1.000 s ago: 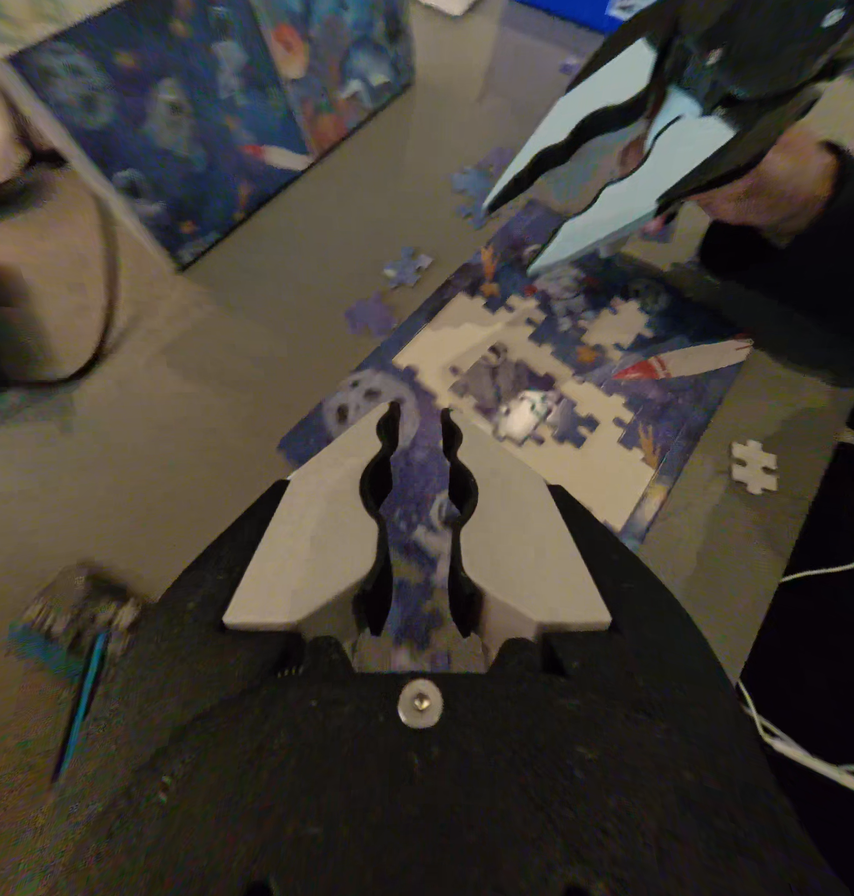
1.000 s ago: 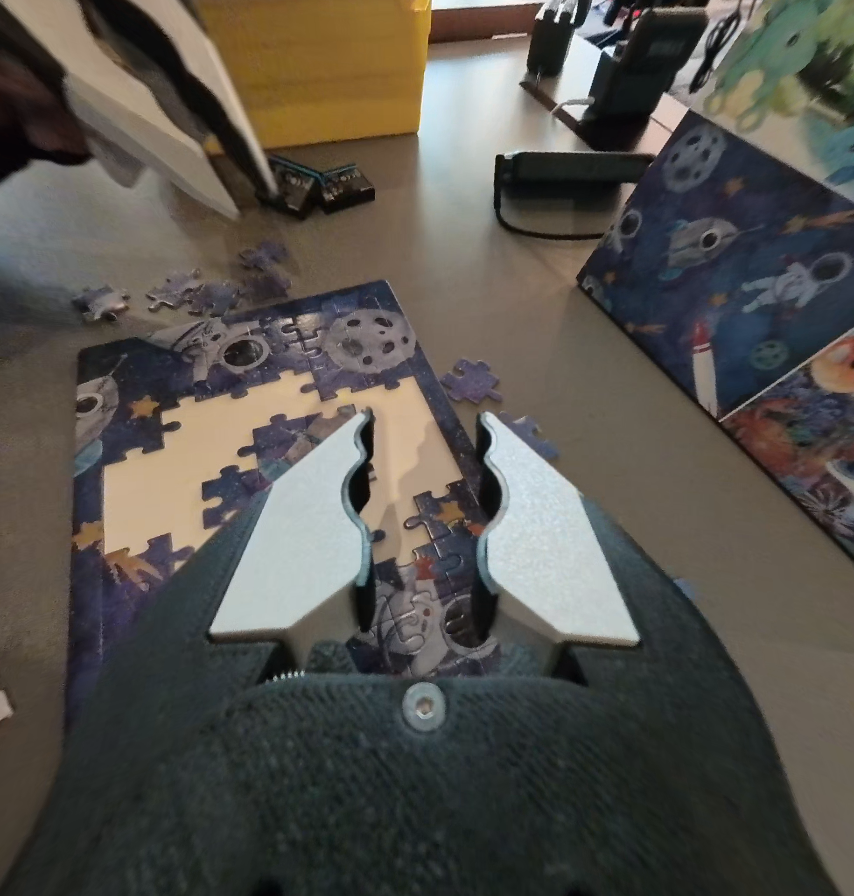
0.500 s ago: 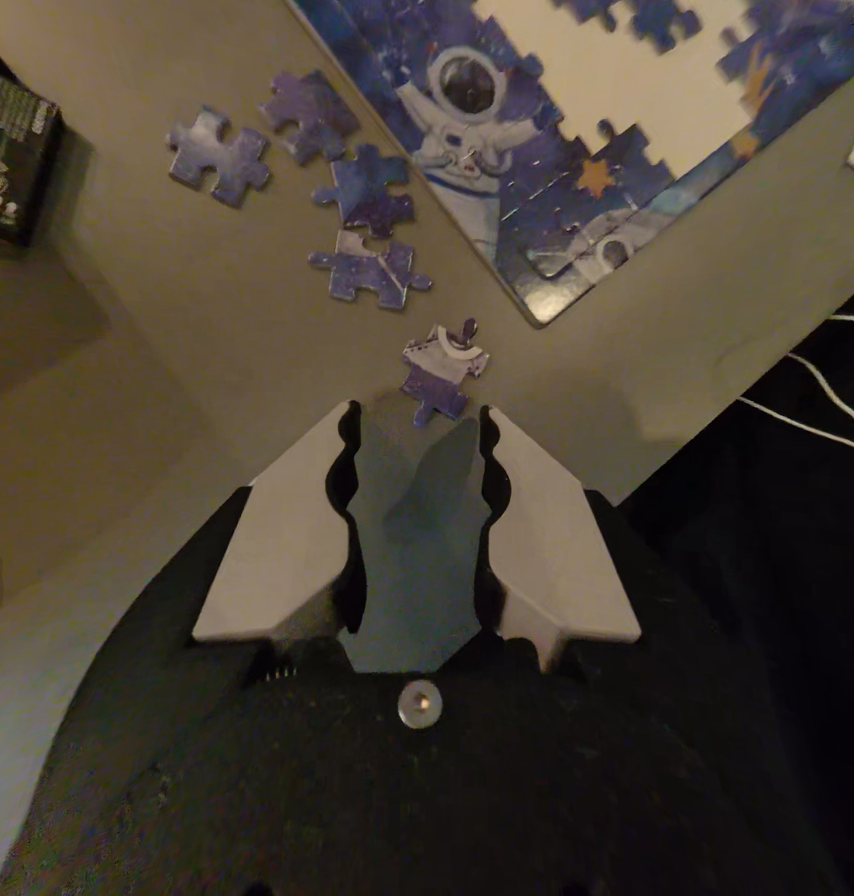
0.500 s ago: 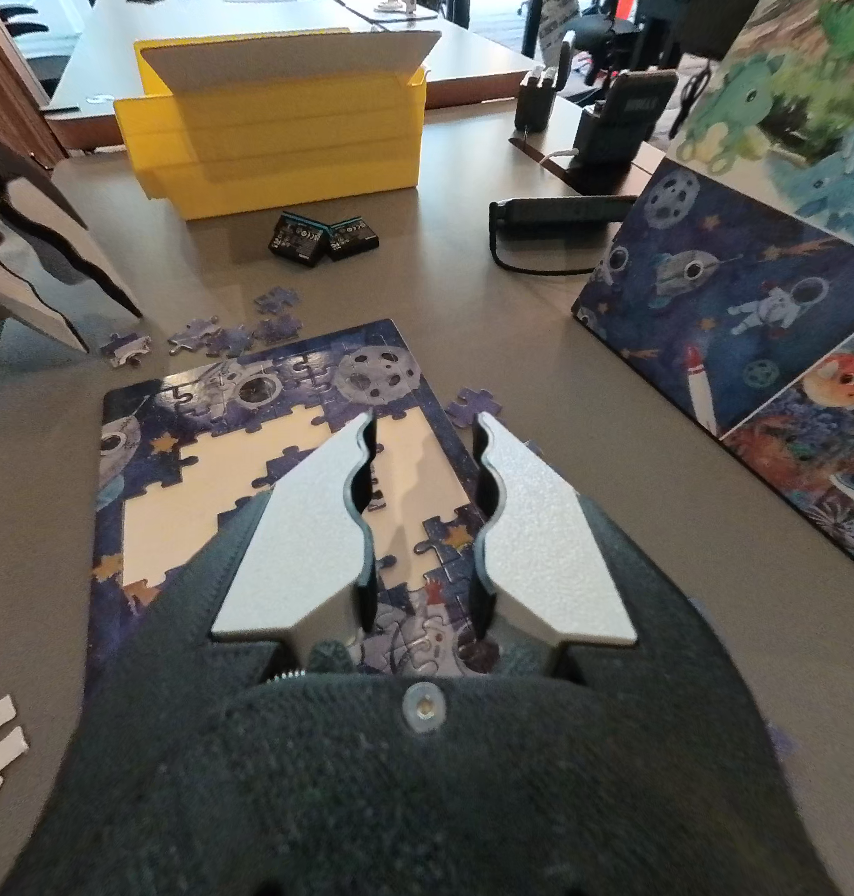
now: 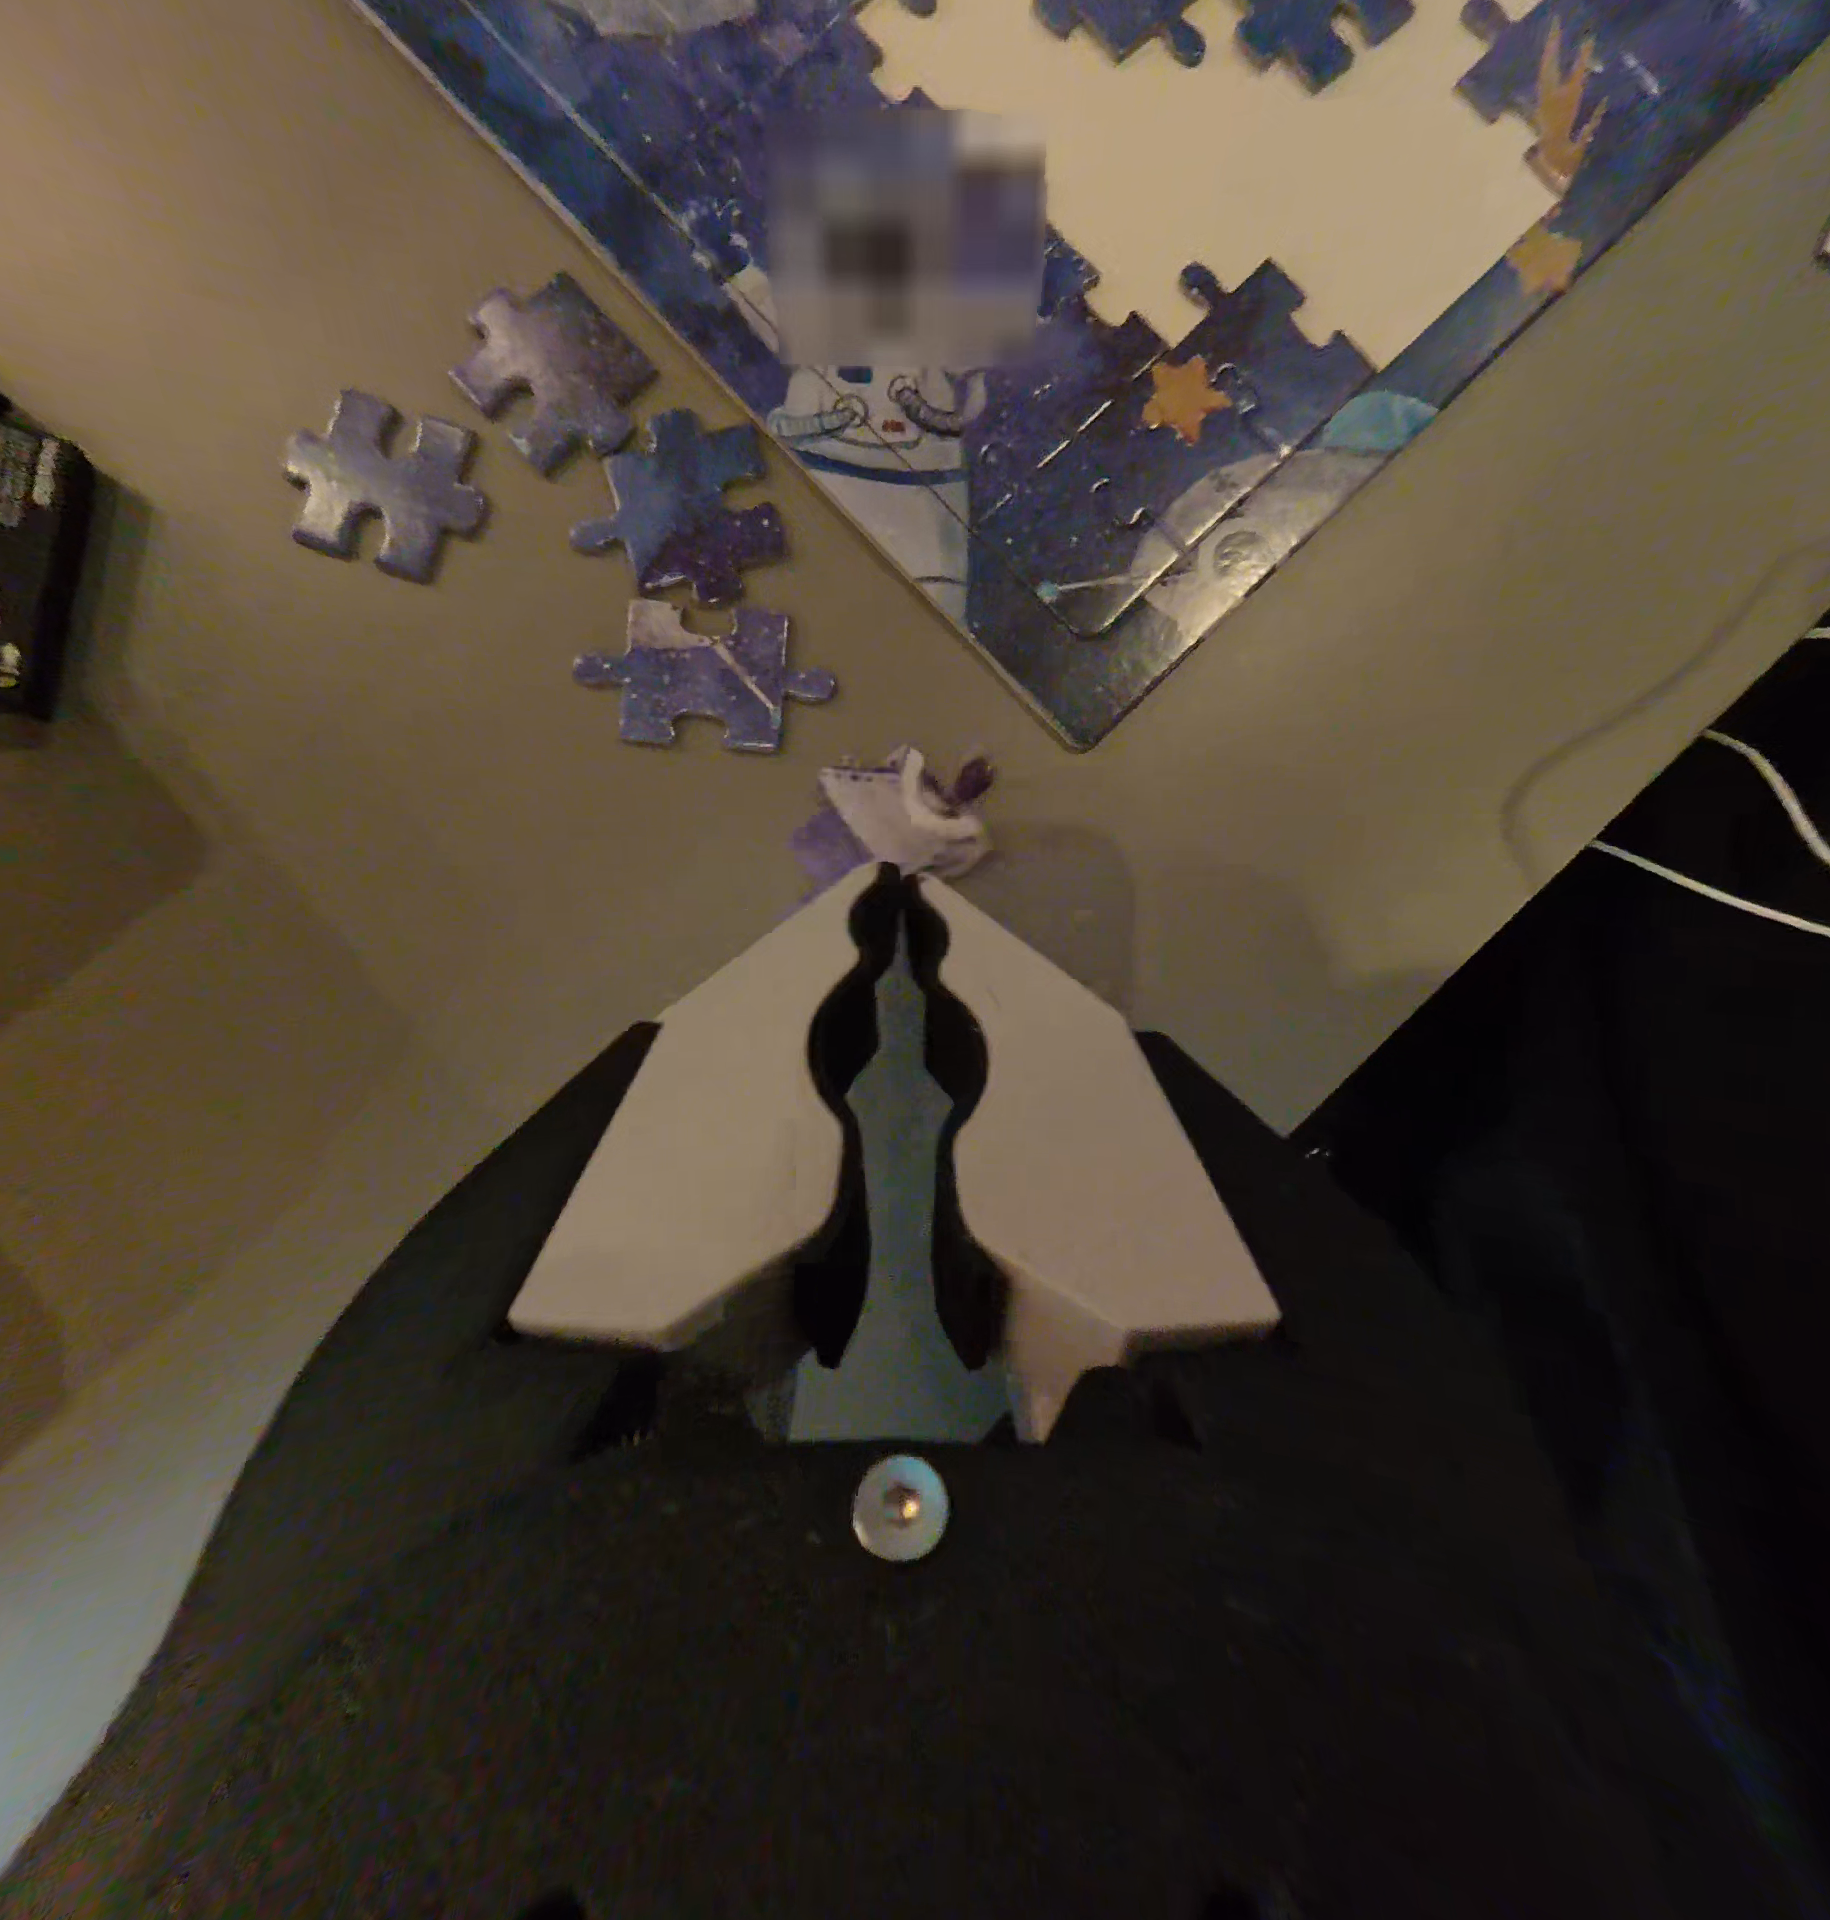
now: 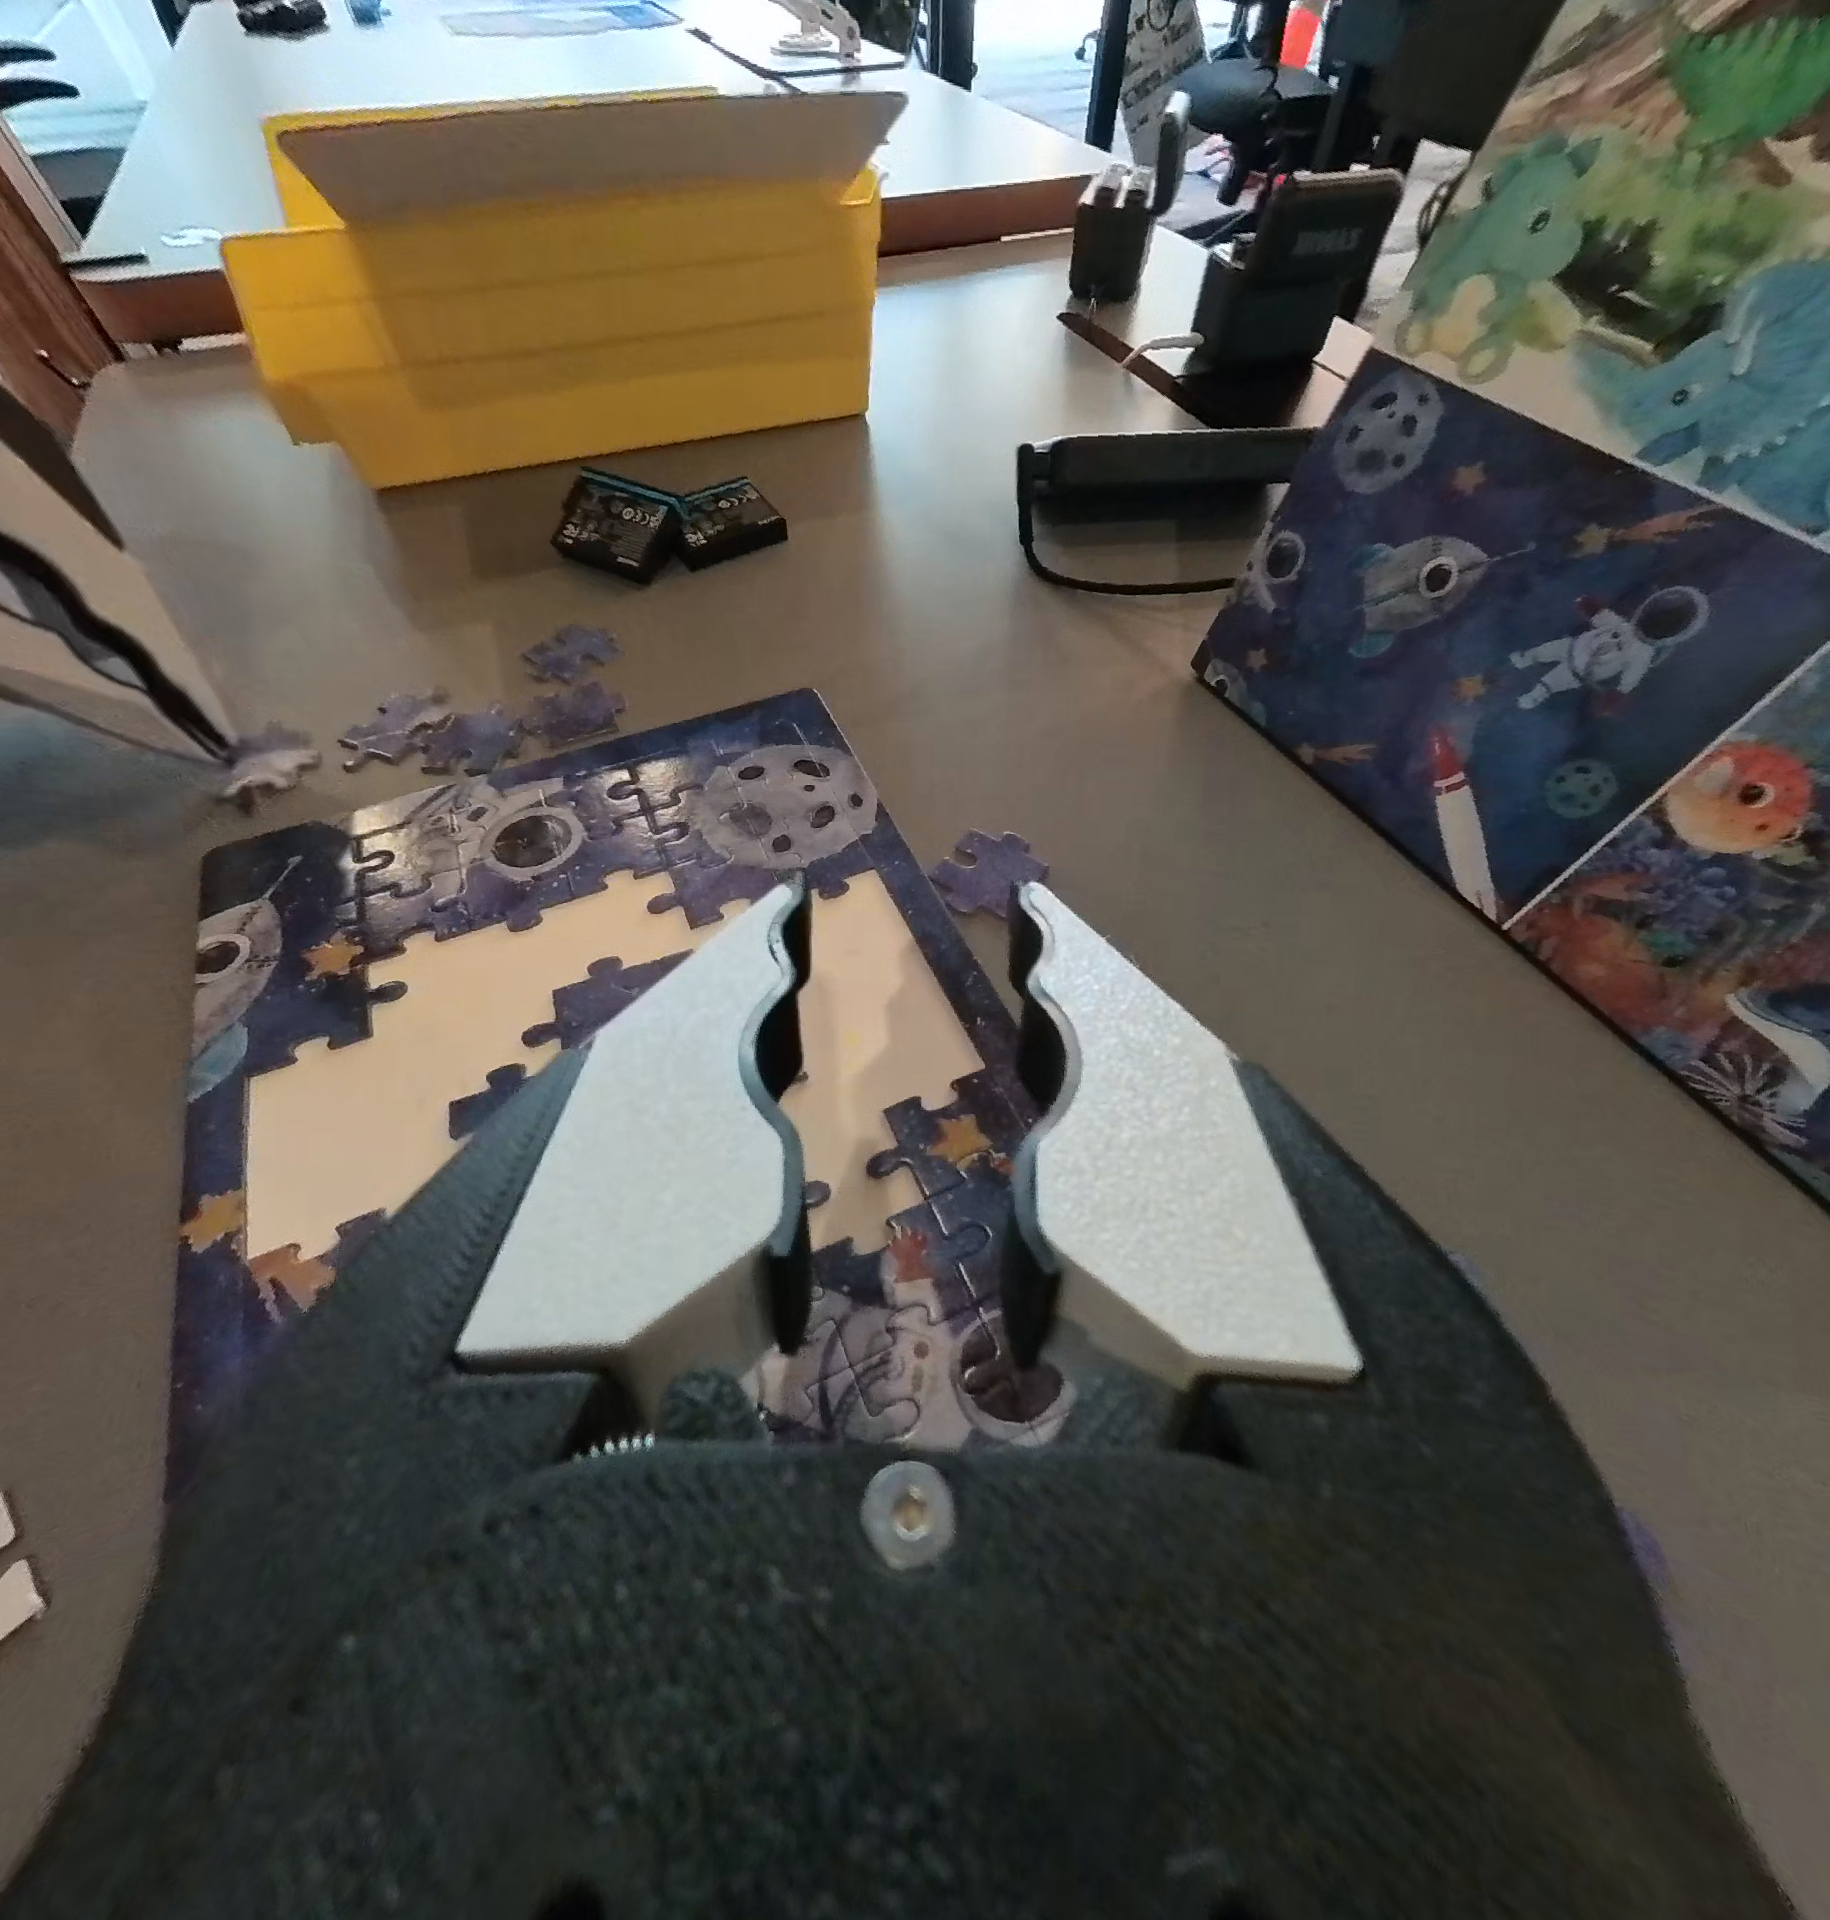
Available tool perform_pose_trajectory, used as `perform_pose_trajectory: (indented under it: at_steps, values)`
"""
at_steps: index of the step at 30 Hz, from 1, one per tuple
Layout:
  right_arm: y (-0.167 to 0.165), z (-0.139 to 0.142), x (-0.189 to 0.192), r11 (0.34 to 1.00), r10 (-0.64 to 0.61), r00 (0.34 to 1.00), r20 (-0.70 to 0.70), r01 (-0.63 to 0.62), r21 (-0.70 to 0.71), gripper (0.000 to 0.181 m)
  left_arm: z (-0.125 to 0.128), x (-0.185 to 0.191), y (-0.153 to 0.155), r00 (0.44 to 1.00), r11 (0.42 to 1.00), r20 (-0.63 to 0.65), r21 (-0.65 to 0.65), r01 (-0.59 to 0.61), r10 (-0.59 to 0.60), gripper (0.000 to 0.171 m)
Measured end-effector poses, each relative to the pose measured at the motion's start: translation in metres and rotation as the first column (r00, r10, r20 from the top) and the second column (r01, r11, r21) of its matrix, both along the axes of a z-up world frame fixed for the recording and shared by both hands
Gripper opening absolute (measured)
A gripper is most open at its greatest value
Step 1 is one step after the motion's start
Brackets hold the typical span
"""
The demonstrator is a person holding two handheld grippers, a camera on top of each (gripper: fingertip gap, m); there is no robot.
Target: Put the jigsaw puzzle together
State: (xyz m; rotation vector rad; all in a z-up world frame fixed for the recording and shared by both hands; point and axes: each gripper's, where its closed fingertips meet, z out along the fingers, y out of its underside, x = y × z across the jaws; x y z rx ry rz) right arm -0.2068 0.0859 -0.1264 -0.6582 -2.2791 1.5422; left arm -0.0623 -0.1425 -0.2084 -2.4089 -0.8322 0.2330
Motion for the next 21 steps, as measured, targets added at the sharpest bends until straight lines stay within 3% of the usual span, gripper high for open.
perform_pose_trajectory:
  at_steps: [4, 8, 9, 11, 13, 15, 19, 21]
  values:
    - [-0.004, -0.001, 0.003, 1.000, 0.009, 1.000, -0.019, -0.009, 0.028, 0.037, 0.018, -0.006, 0.007, 0.996, 0.999, -0.086, -0.012, 0.037, -0.038, 0.000]
    - [-0.007, 0.000, 0.006, 0.999, 0.014, 0.999, -0.037, -0.012, 0.049, 0.036, 0.019, -0.014, 0.004, 0.995, 0.998, -0.096, -0.059, 0.007, -0.012, 0.005]
    - [-0.007, 0.001, 0.006, 0.999, 0.014, 0.999, -0.041, -0.012, 0.049, 0.036, 0.018, -0.016, 0.003, 0.996, 0.998, -0.081, -0.044, -0.036, 0.033, 0.022]
    - [-0.006, 0.002, 0.006, 0.999, 0.013, 0.999, -0.045, -0.011, 0.049, 0.036, 0.019, -0.021, 0.002, 0.988, 0.991, -0.065, 0.006, -0.137, 0.137, 0.075]
    - [-0.006, 0.002, 0.007, 0.999, 0.012, 0.999, -0.049, -0.010, 0.052, 0.036, 0.017, -0.024, -0.002, 0.968, 0.971, -0.076, 0.011, -0.238, 0.238, 0.088]
    - [-0.006, 0.002, 0.007, 0.998, 0.012, 0.999, -0.052, -0.009, 0.060, 0.036, 0.011, -0.025, -0.009, 0.948, 0.952, -0.105, -0.035, -0.304, 0.299, 0.092]
    - [-0.009, -0.003, 0.008, 0.996, 0.017, 0.998, -0.059, -0.012, 0.087, 0.036, -0.005, -0.018, 0.000, 0.963, 0.961, -0.049, -0.066, -0.268, 0.265, 0.088]
    - [-0.009, -0.006, 0.008, 0.995, 0.016, 0.998, -0.063, -0.009, 0.104, 0.036, -0.007, -0.014, 0.005, 0.968, 0.967, 0.003, -0.038, -0.252, 0.252, 0.070]
